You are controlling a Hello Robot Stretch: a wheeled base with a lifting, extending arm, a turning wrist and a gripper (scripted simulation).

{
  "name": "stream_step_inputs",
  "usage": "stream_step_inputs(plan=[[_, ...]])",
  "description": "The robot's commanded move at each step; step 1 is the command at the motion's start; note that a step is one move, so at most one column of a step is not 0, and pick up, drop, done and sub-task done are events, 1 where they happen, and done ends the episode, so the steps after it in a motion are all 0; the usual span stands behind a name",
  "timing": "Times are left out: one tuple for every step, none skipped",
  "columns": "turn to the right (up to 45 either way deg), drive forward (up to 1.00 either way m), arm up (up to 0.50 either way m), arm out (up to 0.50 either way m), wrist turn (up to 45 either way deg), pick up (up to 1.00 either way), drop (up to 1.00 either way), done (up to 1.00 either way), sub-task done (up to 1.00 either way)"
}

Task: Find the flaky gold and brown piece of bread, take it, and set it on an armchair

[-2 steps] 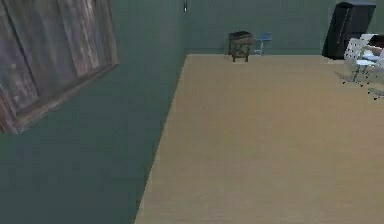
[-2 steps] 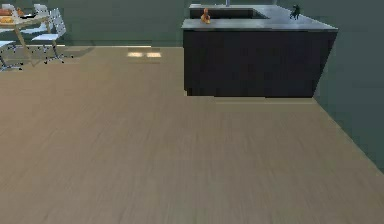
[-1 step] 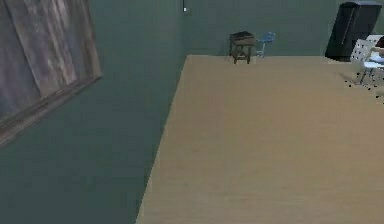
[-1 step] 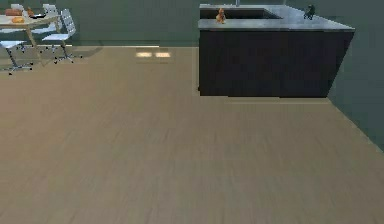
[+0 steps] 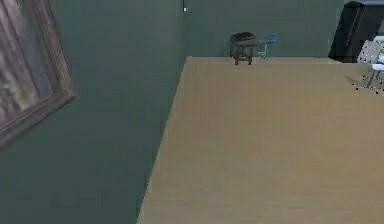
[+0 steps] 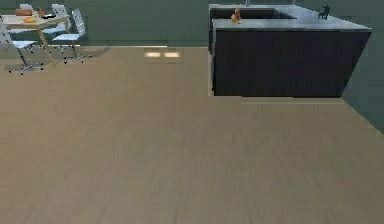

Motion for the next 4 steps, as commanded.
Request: stream_step_inputs(plan=[[45.0, 0.00, 0.00, 0.00, 0.0, 0.00, 0.00, 0.00, 0.00], [45.0, 0.00, 0.00, 0.00, 0.0, 0.00, 0.00, 0.00, 0.00], [6.0, 0.00, 0.00, 0.00, 0.0, 0.00, 0.00, 0.00, 0.00], [0.0, 0.20, 0.00, 0.00, 0.0, 0.00, 0.00, 0.00, 0.00]])
